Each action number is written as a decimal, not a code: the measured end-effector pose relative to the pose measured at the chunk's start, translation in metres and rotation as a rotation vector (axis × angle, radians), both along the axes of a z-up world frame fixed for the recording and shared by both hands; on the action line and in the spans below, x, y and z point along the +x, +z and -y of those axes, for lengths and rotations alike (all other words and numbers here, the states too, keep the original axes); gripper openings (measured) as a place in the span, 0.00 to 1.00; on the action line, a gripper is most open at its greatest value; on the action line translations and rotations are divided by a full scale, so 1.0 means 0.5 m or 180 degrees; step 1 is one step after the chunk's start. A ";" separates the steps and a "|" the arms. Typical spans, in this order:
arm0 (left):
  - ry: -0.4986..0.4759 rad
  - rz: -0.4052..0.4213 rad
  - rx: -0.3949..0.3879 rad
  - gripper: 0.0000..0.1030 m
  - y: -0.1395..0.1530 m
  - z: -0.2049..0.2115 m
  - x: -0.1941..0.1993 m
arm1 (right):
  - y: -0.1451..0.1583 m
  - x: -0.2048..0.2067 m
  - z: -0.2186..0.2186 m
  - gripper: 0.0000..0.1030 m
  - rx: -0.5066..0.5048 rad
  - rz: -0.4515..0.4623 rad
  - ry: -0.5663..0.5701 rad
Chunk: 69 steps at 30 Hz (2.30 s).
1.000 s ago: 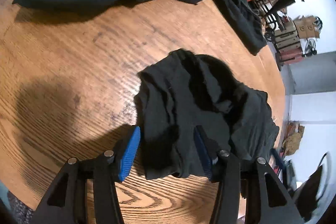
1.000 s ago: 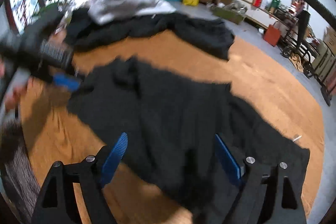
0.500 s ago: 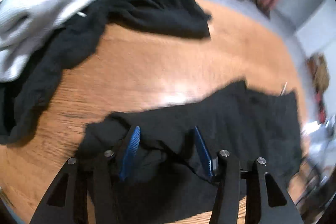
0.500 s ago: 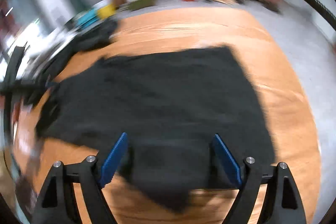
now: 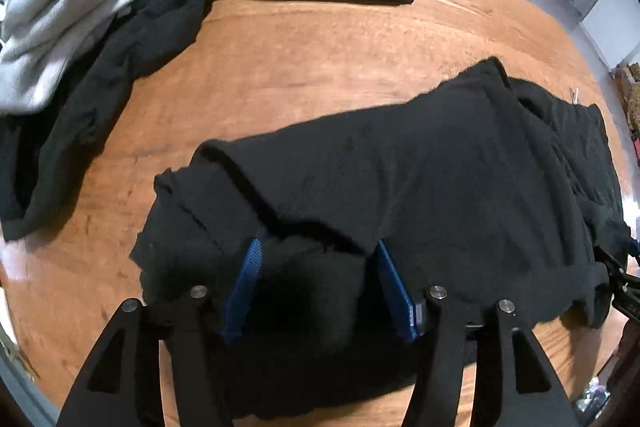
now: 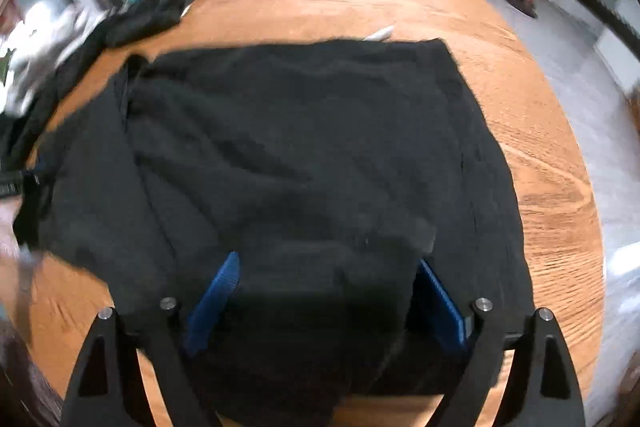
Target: Fold clothes
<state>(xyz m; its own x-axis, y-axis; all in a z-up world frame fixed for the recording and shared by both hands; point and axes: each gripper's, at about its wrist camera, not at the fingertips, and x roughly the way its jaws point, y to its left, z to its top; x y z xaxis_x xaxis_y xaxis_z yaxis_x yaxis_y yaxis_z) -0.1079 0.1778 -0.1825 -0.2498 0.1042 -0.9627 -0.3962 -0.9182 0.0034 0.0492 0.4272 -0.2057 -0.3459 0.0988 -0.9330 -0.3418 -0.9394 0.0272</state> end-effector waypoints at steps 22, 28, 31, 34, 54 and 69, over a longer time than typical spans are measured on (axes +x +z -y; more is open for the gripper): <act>-0.0013 -0.0116 0.0066 0.63 -0.045 0.116 0.194 | 0.069 0.215 0.095 0.97 -0.0065 0.0280 0.0274; -0.0016 -0.0146 0.0091 0.63 -0.056 0.111 0.180 | 0.100 0.221 0.076 0.90 -0.0233 0.0067 0.0047; -0.0008 -0.0124 0.0139 0.65 -0.061 0.109 0.168 | 0.134 0.231 0.067 0.81 -0.0503 -0.0071 -0.0112; 0.0137 0.0214 0.0520 0.66 -0.056 0.133 0.128 | 0.198 0.232 0.094 0.83 -0.0399 -0.0397 -0.0024; 0.2464 0.0978 0.1894 0.68 -0.025 0.425 0.147 | 0.107 0.093 0.526 0.88 0.0596 -0.0682 0.2120; 0.2742 0.0686 0.2088 0.68 -0.006 0.469 0.178 | 0.033 0.014 0.664 0.71 0.0213 -0.0836 0.2751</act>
